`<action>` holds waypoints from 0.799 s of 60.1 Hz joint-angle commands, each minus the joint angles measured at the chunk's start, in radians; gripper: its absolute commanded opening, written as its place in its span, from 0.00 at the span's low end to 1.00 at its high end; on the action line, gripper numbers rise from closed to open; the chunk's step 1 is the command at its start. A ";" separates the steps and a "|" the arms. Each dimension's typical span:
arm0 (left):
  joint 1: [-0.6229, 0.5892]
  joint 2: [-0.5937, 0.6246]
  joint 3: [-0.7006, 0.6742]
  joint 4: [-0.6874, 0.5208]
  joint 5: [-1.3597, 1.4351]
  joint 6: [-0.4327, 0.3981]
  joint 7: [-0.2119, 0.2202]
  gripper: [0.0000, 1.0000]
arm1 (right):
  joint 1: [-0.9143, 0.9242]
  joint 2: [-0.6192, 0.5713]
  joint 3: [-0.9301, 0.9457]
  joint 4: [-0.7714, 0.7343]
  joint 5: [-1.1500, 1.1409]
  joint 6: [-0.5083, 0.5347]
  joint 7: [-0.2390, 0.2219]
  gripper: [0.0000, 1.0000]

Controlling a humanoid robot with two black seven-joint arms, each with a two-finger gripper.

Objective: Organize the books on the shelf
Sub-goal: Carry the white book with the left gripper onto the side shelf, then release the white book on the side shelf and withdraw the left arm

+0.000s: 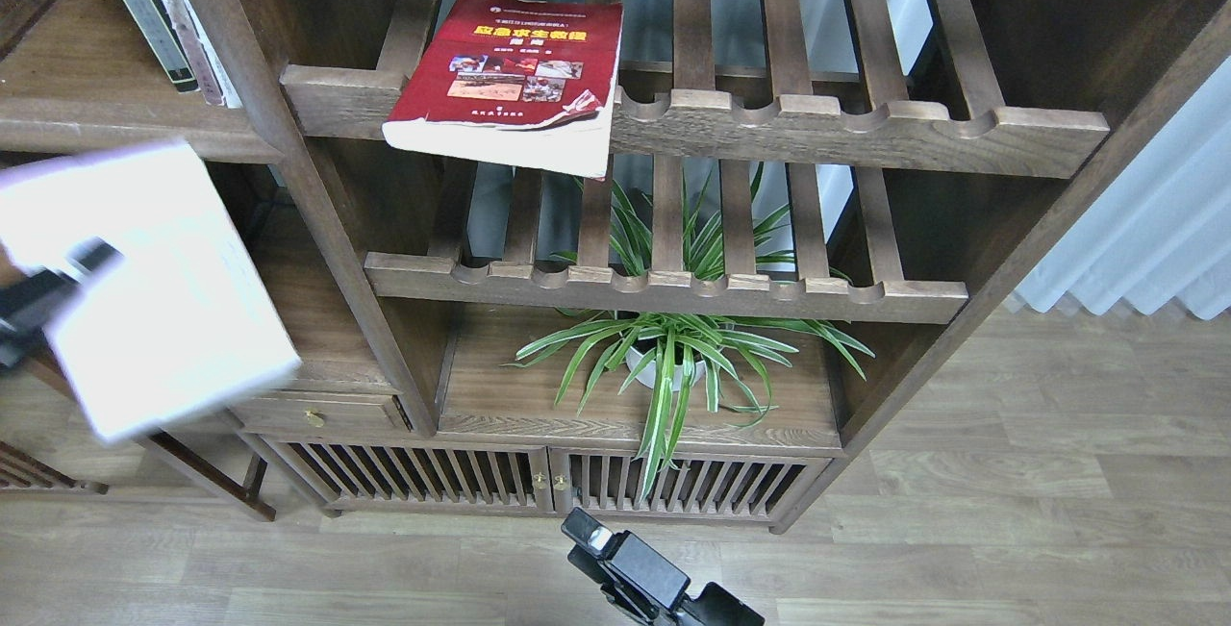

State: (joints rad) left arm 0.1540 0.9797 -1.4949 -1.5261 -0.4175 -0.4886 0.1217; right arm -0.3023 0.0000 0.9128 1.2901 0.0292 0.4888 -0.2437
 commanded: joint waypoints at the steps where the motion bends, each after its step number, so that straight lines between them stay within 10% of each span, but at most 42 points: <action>1: -0.014 0.072 -0.129 0.012 0.022 0.000 0.021 0.06 | 0.000 0.000 0.003 0.000 0.000 0.000 0.000 0.99; 48: -0.826 -0.091 -0.035 0.345 0.804 0.000 0.062 0.07 | 0.000 0.000 0.014 0.000 0.000 0.000 0.001 0.99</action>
State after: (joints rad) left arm -0.5587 0.9369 -1.5884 -1.2170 0.3107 -0.4887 0.1642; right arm -0.3021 0.0000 0.9246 1.2900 0.0282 0.4888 -0.2441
